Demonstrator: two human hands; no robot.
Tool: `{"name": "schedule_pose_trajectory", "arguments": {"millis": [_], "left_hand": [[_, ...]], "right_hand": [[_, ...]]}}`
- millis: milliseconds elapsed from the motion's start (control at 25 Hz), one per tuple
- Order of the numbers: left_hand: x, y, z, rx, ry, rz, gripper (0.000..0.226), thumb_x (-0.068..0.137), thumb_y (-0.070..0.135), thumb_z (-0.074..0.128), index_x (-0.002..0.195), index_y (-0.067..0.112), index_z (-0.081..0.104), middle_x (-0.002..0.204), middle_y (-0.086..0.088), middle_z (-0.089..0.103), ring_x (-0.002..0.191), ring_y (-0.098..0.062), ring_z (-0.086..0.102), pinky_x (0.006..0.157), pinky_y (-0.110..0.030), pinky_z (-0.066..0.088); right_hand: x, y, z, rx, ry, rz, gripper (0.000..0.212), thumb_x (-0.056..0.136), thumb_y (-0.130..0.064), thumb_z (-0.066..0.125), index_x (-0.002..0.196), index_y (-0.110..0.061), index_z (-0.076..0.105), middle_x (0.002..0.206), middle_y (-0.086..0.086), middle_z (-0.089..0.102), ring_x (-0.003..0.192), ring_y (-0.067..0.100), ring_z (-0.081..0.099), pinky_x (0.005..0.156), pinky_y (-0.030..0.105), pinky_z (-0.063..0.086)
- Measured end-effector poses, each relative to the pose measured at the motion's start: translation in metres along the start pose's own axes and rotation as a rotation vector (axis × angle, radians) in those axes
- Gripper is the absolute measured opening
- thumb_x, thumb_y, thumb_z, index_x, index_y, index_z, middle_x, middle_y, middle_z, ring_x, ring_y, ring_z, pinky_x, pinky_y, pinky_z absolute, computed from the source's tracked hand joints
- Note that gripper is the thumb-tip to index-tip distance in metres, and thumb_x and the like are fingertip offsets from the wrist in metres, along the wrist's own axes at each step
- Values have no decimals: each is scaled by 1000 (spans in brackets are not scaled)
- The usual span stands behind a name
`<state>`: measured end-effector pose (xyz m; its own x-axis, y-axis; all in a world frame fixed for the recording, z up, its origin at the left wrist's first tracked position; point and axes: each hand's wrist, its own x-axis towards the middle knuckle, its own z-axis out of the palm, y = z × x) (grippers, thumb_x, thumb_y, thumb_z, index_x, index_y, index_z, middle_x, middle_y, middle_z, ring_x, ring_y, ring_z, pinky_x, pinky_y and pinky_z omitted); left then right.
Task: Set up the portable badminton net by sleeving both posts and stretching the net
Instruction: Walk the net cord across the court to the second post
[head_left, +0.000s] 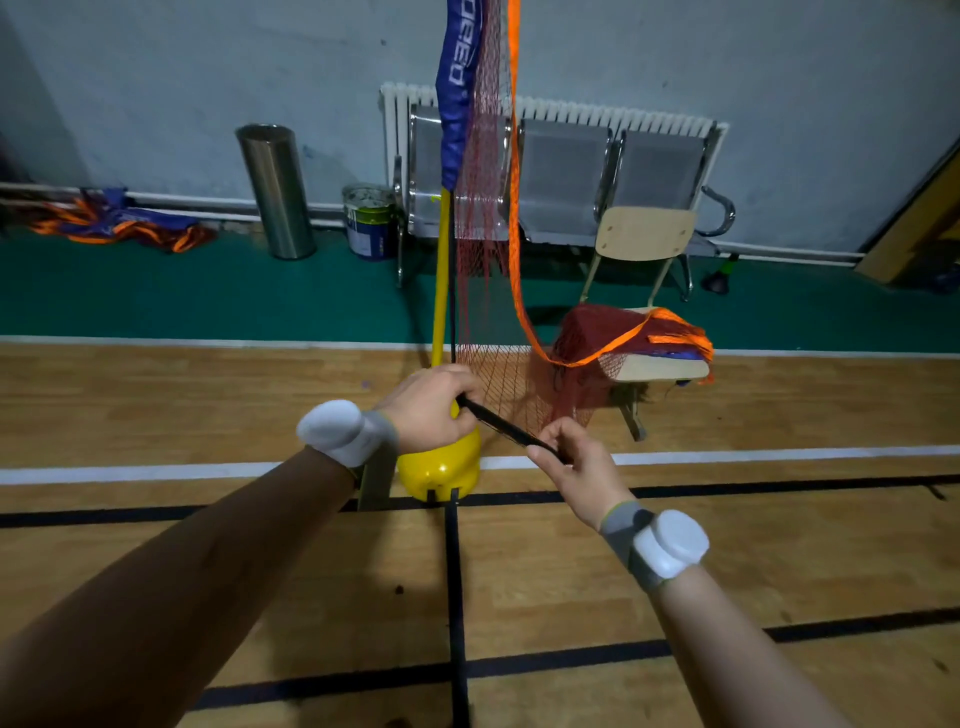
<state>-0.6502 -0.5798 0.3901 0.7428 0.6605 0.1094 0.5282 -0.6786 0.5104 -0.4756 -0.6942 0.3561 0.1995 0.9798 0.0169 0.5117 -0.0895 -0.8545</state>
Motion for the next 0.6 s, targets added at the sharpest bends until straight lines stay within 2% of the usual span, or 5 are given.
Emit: {"name": "schedule_pose_trajectory", "arguments": {"millis": [80,160,240,400,600], "left_hand": [[-4,-4,-2,-4,6,-22,10,80,8,55,87,10,63,87,5,49,81,-13,44,74,-23,33],[-5,-6,-1,2,14,-39,9,81,8,55,87,8,62,88,3,50,83,-12,44,74,-22,32],[-7,-6,2,-6,26,-56,9,80,7,56,86,6,62,91,-2,53,83,-15,45,74,-23,33],[-6,-4,3,-14,35,-91,9,79,6,56,85,6,62,93,-6,56,85,-22,51,76,-31,40],[0,11,14,2,29,-120,11,79,4,55,87,5,63,98,-9,57,93,-26,54,75,-23,35]], "right_hand": [[-2,2,-1,-43,2,-28,27,86,-11,62,69,-23,46,72,-7,43,72,10,43,66,10,35],[-3,4,-4,-121,21,-65,24,85,-11,63,69,-21,50,78,-2,44,82,16,45,77,21,36],[-6,7,-9,-129,12,-46,14,86,-12,61,75,-16,54,79,-1,46,82,17,47,78,27,37],[-18,10,-20,-66,6,-12,17,87,-13,60,77,-21,49,72,-10,48,71,7,46,68,22,38],[-35,4,-25,-44,27,-52,12,86,-12,62,79,-19,57,66,-15,49,63,-3,46,61,7,37]]}}
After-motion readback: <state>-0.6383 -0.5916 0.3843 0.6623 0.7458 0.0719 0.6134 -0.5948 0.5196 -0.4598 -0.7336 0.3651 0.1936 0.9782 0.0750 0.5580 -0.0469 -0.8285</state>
